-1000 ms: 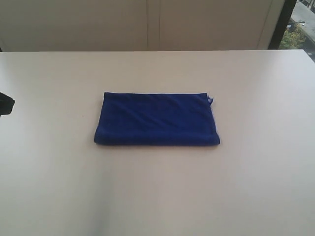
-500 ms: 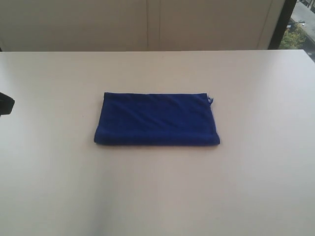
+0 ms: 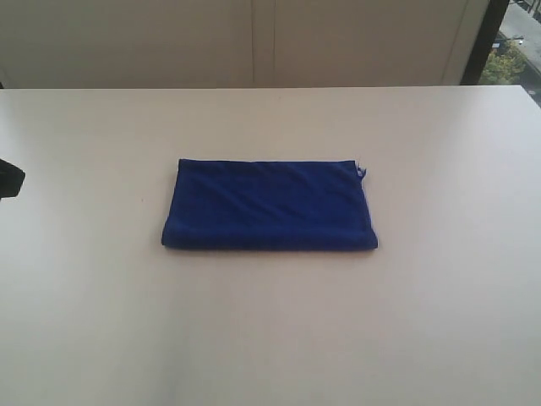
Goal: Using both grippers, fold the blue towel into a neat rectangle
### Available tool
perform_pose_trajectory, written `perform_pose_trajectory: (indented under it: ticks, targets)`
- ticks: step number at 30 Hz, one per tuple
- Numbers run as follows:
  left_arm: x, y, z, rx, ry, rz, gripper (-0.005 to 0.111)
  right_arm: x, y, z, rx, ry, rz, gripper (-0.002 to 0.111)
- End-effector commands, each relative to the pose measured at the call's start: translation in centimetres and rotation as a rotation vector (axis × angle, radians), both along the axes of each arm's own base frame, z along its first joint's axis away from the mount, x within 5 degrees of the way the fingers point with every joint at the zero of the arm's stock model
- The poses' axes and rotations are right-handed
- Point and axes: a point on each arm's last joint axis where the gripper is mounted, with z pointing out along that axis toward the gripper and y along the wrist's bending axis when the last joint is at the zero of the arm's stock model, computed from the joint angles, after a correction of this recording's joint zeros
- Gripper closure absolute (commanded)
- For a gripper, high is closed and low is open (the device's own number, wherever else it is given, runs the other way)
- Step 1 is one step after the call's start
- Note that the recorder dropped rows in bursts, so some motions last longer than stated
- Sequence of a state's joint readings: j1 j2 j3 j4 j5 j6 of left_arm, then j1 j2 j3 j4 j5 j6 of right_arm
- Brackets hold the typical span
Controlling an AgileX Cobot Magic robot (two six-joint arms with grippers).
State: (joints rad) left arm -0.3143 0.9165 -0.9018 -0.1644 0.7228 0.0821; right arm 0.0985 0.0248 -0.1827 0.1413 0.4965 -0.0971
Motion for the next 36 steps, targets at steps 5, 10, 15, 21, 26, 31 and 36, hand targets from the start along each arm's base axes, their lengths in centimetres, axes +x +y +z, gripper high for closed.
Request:
perform_pose_trajectory:
  ticks: [5, 10, 15, 21, 26, 31, 36]
  targets:
    - [-0.2, 0.1, 0.0, -0.005, 0.0, 0.002, 0.107, 0.3, -0.1, -1.7, -0.02, -0.018, -0.016, 0.108]
    - [-0.2, 0.1, 0.0, -0.005, 0.0, 0.002, 0.107, 0.6, -0.3, -2.8, -0.069, -0.009, -0.026, 0.108]
    - [-0.2, 0.1, 0.0, -0.005, 0.0, 0.002, 0.107, 0.8, -0.5, -4.1, -0.121, 0.008, -0.033, 0.108]
    - [-0.2, 0.1, 0.0, -0.005, 0.0, 0.002, 0.107, 0.9, -0.6, -4.7, -0.128, 0.0, -0.048, 0.108]
    - [-0.2, 0.1, 0.0, -0.005, 0.0, 0.002, 0.107, 0.9, -0.6, -4.7, -0.128, -0.001, -0.048, 0.108]
    - [-0.2, 0.1, 0.0, -0.005, 0.0, 0.002, 0.107, 0.9, -0.6, -4.7, -0.128, -0.001, -0.048, 0.108]
    - [-0.2, 0.1, 0.0, -0.005, 0.0, 0.002, 0.107, 0.9, -0.6, -4.7, -0.122, 0.0, -0.05, 0.108]
